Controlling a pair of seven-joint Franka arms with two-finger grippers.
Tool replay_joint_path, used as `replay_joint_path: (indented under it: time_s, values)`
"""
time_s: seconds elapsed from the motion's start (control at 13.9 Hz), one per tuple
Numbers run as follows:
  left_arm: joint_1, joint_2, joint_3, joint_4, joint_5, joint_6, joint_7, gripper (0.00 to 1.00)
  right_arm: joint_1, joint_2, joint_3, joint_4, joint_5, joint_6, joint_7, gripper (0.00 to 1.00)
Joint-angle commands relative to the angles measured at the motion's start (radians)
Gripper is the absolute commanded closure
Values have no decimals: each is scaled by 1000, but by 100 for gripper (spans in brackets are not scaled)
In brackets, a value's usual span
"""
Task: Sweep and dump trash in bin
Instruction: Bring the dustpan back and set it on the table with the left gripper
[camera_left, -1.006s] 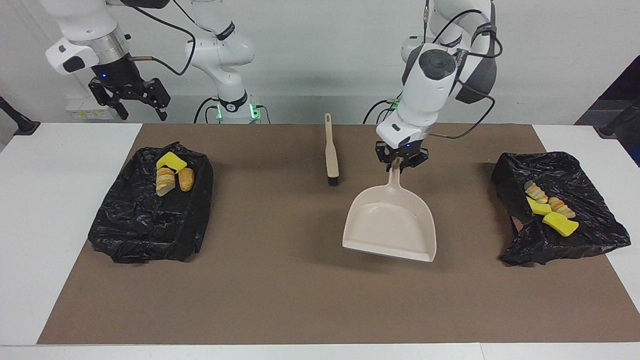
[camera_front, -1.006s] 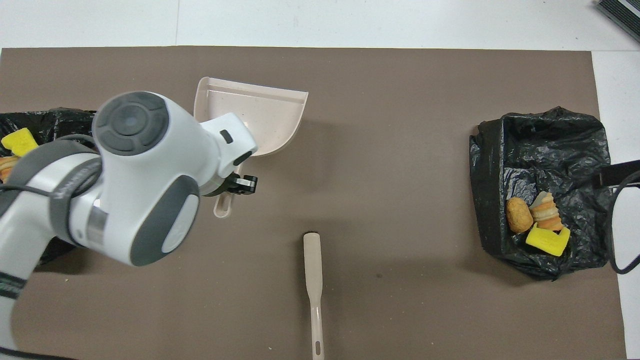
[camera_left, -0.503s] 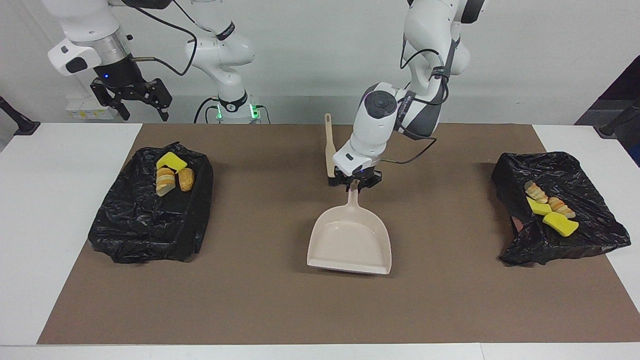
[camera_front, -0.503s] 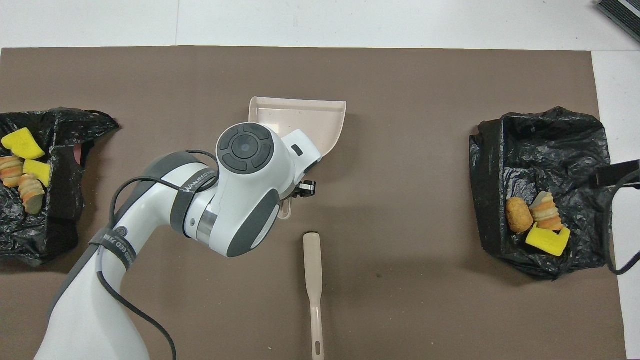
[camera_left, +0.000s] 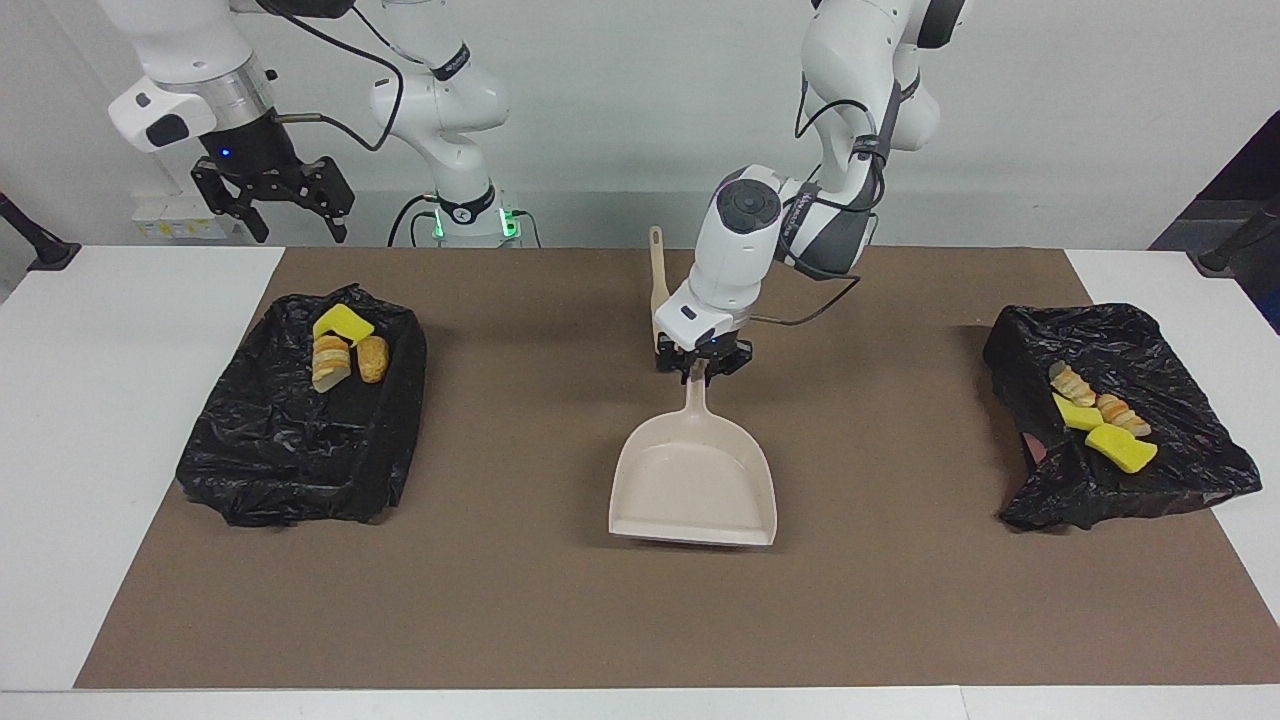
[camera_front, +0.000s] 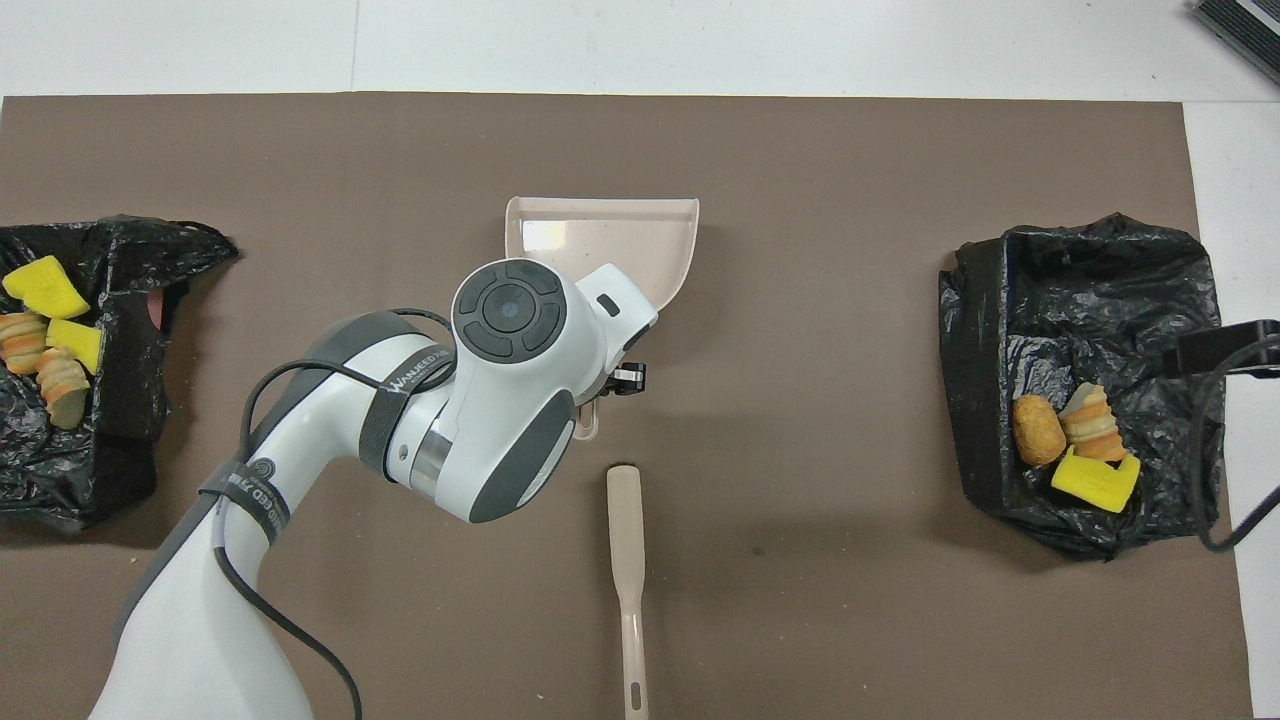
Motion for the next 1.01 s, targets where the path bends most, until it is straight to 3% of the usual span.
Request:
replay_joint_path:
  time_s: [0.0, 0.36, 0.43, 0.5, 0.57, 0.65, 0.93]
  values:
    - [-17, -6, 15, -47, -16, 64, 0, 100, -6, -20, 5, -24, 13, 15, -23, 0]
    - [-24, 4, 15, -82, -16, 104, -14, 100, -6, -20, 5, -24, 14, 15, -23, 0]
    - [-26, 9, 15, -85, -16, 101, -14, 83, -6, -20, 5, -22, 14, 15, -23, 0]
    - [-26, 9, 15, -84, -16, 99, -17, 48, -6, -20, 5, -24, 14, 15, -23, 0]
    - [-27, 9, 15, -79, -16, 91, -35, 20, -6, -20, 5, -24, 14, 15, -23, 0]
    - [-27, 7, 17, -76, -16, 94, -72, 0, -8, -20, 5, -24, 14, 15, -23, 0]
    - [-7, -62, 31, -62, -16, 44, -110, 0, -6, -20, 5, -24, 14, 15, -23, 0]
